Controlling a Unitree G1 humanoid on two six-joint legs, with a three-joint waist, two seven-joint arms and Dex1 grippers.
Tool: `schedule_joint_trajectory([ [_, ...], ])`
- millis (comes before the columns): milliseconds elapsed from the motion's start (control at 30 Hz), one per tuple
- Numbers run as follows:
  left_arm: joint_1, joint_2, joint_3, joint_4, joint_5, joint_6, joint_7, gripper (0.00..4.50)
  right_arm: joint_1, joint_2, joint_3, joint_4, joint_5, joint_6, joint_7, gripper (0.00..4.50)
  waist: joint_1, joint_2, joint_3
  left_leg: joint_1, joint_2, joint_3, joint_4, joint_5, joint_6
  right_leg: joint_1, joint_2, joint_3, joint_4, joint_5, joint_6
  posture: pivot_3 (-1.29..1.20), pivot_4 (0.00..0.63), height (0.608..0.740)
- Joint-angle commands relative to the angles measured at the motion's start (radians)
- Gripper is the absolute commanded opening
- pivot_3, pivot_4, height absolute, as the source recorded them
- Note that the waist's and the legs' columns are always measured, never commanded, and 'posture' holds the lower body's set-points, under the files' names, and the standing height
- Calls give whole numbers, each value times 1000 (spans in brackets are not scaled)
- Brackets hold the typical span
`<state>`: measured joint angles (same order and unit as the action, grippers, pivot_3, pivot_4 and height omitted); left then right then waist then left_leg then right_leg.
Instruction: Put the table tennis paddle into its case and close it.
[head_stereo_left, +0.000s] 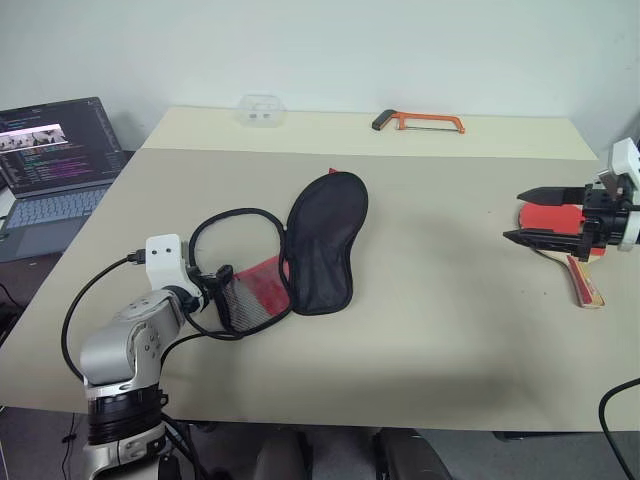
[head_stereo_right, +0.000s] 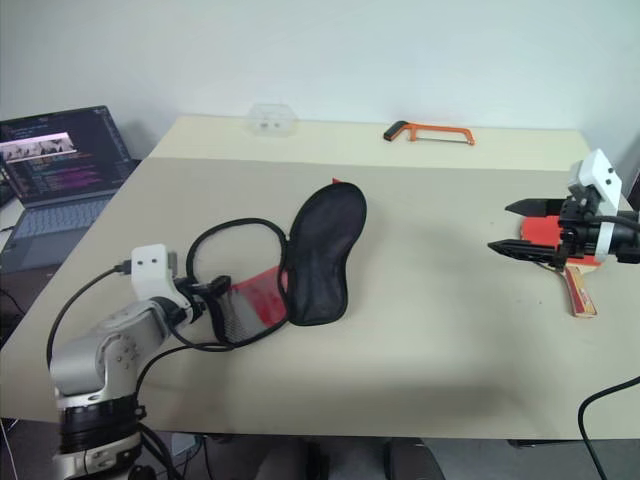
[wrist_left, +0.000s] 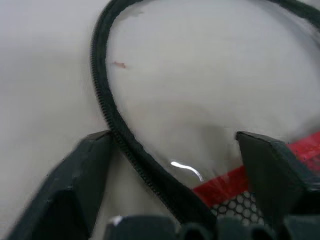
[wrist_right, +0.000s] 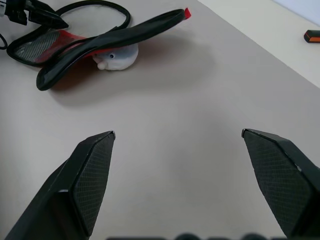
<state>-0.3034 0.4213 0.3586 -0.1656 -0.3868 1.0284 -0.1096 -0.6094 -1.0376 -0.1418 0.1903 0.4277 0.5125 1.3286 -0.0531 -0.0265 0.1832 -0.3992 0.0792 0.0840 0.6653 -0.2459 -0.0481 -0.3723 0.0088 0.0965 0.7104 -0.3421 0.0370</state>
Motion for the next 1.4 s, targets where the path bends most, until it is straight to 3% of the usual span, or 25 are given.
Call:
schedule_joint_trajectory([
  [33, 14, -27, 5, -16, 25, 34, 53, 2831, -20, -4, -15, -23, 7, -13, -6, 4500, 1, 0, 0, 0, 0, 0, 0, 0, 0, 0, 0, 0, 0, 0, 0, 0, 150, 740],
  [200, 17, -65, 18, -34, 46, 42, 99, 951, -25, 1, -15, -21, 2, -18, -10, 4500, 4, 0, 0, 0, 0, 0, 0, 0, 0, 0, 0, 0, 0, 0, 0, 0, 150, 740],
  [300, 8, -76, 2, -33, 51, 34, 99, 51, -36, 6, -9, -18, -4, -21, -12, 4500, 5, 0, 0, 0, 0, 0, 0, 0, 0, 0, 0, 0, 0, 0, 0, 0, 150, 740],
  [567, -89, -152, -76, -122, 1, -58, 20, 51, -58, 14, 6, -28, -6, -19, 0, 4500, 23, -1, 0, 0, 0, -1, 0, 0, 0, 1, 0, -1, -1, 0, 0, 0, 150, 740],
  [933, -294, -273, -137, -1, 32, -206, 59, 51, -25, 23, -11, -107, 17, 9, -20, 4500, 20, -1, 1, -1, -2, 0, -2, 0, -1, 1, 1, 0, -7, 0, 0, 0, 150, 740],
  [1400, -349, -260, -71, 147, 119, -391, 179, 51, -24, 10, -18, -136, 31, 15, -32, 4500, 21, -1, 1, -2, -1, 0, -2, 0, -2, 1, 2, 0, -9, 1, 1, 0, 150, 740],
])
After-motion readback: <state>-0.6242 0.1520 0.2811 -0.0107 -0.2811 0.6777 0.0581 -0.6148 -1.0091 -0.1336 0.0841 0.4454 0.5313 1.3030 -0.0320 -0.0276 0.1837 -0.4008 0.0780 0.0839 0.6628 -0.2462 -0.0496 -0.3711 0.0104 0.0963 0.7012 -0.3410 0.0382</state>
